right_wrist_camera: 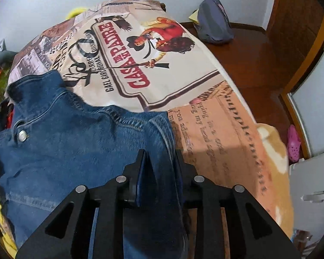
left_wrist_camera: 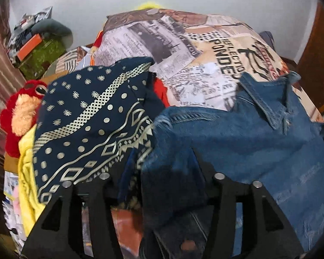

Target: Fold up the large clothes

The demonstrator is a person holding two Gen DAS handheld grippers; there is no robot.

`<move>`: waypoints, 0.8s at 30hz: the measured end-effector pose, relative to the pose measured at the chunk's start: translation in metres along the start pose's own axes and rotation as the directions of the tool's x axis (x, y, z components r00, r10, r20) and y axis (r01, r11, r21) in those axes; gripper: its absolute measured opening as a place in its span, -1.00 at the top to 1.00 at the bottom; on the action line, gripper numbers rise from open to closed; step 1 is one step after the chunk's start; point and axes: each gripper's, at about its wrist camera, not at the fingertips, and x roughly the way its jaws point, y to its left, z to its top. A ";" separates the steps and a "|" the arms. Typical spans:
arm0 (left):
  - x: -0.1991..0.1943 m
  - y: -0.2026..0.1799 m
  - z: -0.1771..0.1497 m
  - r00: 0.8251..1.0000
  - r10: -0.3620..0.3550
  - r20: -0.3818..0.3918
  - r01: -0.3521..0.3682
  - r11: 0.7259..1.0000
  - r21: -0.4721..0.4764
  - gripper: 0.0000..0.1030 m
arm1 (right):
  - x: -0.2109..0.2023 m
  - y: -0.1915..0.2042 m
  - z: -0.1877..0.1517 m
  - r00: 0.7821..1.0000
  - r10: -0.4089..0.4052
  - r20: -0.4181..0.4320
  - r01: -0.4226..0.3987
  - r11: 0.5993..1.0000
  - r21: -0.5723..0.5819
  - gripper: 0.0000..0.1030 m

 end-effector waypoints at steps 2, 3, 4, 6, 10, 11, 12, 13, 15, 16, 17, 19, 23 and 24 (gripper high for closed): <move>-0.018 -0.004 -0.003 1.000 -0.019 0.016 0.019 1.000 0.014 -0.10 | -0.017 0.006 -0.004 1.000 -0.003 0.018 0.004 0.999 -0.046 0.56; -0.029 -0.006 -0.005 0.999 -0.031 0.027 0.031 0.999 0.017 -0.13 | -0.024 0.009 -0.006 1.000 0.000 0.028 0.001 0.998 -0.062 0.55; -0.037 -0.007 -0.006 0.999 -0.038 0.035 0.037 0.999 0.020 -0.16 | -0.040 0.013 -0.012 0.999 0.005 0.044 -0.001 0.996 -0.084 0.52; -0.057 -0.011 -0.010 0.997 -0.049 0.059 0.047 0.998 0.033 -0.20 | -0.060 0.017 -0.019 0.997 0.013 0.074 -0.005 0.994 -0.106 0.32; -0.098 -0.018 -0.023 0.993 -0.043 0.106 0.035 0.996 0.079 -0.29 | -0.111 0.030 -0.046 0.984 0.018 0.179 0.011 0.987 -0.161 -0.15; -0.105 -0.019 -0.026 0.992 -0.046 0.116 0.037 0.996 0.086 -0.35 | -0.120 0.034 -0.052 0.980 0.020 0.196 0.016 0.984 -0.177 -0.18; -0.115 -0.020 -0.032 0.990 -0.049 0.130 0.037 0.995 0.093 -0.45 | -0.132 0.038 -0.062 0.977 0.023 0.212 0.020 0.980 -0.198 -0.21; -0.121 -0.021 -0.037 0.989 -0.047 0.139 0.034 0.995 0.096 -0.51 | -0.140 0.040 -0.069 0.975 0.027 0.222 0.022 0.977 -0.212 -0.21; -0.133 -0.020 -0.049 0.987 -0.042 0.157 0.026 0.994 0.102 -0.58 | -0.151 0.045 -0.082 0.972 0.035 0.233 0.020 0.973 -0.232 -0.22; -0.138 -0.020 -0.056 0.986 -0.044 0.159 0.027 0.994 0.104 -0.58 | -0.155 0.047 -0.089 0.971 0.042 0.234 0.016 0.971 -0.238 -0.22; -0.142 -0.019 -0.062 0.986 -0.046 0.158 0.030 0.994 0.106 -0.58 | -0.156 0.047 -0.095 0.971 0.050 0.232 0.007 0.970 -0.242 -0.22; -0.147 -0.017 -0.077 0.987 -0.059 0.149 0.043 0.993 0.107 -0.59 | -0.159 0.047 -0.110 0.974 0.062 0.219 -0.007 0.970 -0.242 -0.22; -0.146 -0.008 -0.107 0.990 -0.104 0.095 0.096 0.992 0.087 -0.60 | -0.154 0.045 -0.134 0.982 0.055 0.178 -0.012 0.972 -0.234 -0.22; -0.143 -0.005 -0.114 0.990 -0.116 0.076 0.110 0.991 0.080 -0.60 | -0.151 0.043 -0.140 0.985 0.046 0.166 -0.007 0.973 -0.231 -0.22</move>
